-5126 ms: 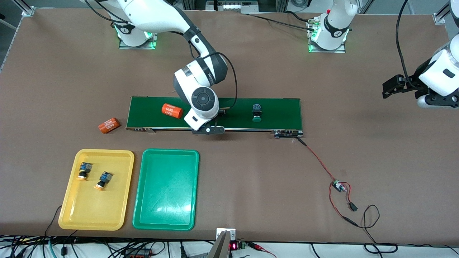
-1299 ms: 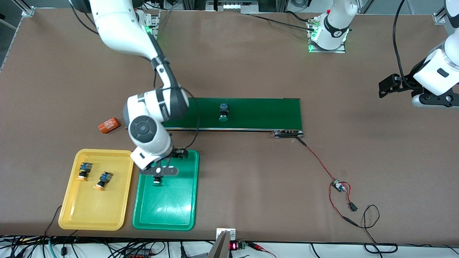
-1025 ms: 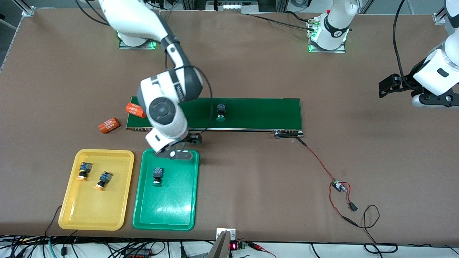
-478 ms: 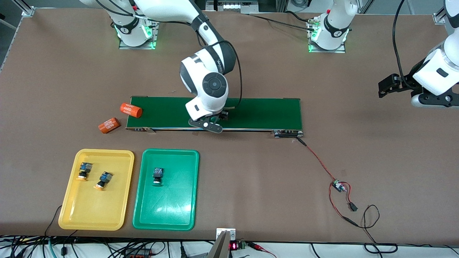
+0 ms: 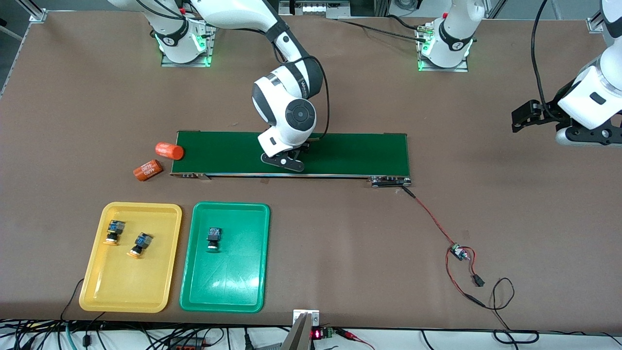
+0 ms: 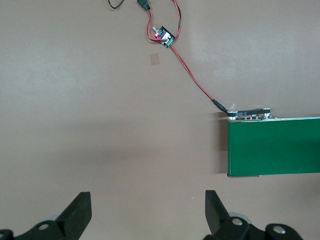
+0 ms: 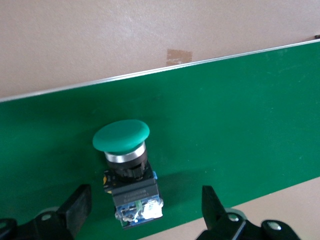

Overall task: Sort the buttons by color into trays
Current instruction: 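Grasp the second green button on the belt with the right gripper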

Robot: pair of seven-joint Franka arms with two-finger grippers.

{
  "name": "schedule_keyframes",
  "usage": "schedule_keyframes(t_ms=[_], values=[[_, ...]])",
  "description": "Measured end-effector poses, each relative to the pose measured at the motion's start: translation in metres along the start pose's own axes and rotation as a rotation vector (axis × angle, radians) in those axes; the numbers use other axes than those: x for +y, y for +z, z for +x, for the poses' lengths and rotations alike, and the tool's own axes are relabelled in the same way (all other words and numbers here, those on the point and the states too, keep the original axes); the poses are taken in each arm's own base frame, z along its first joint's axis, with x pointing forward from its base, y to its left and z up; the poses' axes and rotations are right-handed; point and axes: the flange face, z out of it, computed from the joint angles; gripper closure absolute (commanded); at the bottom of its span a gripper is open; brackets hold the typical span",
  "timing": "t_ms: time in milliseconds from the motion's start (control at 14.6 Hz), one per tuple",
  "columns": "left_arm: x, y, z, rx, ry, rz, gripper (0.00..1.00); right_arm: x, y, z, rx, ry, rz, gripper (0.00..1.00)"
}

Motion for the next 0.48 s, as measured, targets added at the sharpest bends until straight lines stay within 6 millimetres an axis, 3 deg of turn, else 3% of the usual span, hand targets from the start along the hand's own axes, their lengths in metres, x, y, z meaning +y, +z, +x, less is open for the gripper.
schedule_keyframes(t_ms=[137,478], values=[[0.0,0.0,0.0,0.0,0.0,0.0,0.0,0.009,-0.003,0.001,-0.007,-0.014,0.0,0.83],[0.0,0.0,0.0,-0.002,0.0,0.0,0.0,0.024,-0.017,0.002,-0.009,-0.014,0.017,0.92]])
